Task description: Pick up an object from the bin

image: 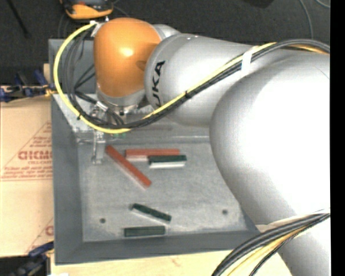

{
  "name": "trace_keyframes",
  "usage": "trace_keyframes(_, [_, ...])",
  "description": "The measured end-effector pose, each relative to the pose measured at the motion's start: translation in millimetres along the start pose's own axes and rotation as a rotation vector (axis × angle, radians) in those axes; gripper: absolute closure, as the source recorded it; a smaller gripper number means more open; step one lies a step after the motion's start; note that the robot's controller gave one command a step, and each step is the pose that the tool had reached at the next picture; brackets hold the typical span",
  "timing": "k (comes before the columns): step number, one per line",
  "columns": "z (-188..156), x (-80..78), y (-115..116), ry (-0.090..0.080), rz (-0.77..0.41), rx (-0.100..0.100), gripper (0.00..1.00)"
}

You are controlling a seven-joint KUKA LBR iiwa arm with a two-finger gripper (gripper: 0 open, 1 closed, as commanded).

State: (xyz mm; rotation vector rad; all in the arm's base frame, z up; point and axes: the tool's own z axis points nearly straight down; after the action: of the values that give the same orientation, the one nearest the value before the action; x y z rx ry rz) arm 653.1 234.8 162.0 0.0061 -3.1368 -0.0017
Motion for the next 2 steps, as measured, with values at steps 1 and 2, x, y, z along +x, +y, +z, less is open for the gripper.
trace_keyframes(1, [-6,-2.1,-1,-0.009,0.004,-0.002,0.00])
trace_keyframes(2, [67,21.3,-62,-0.011,0.075,-0.002,0.00])
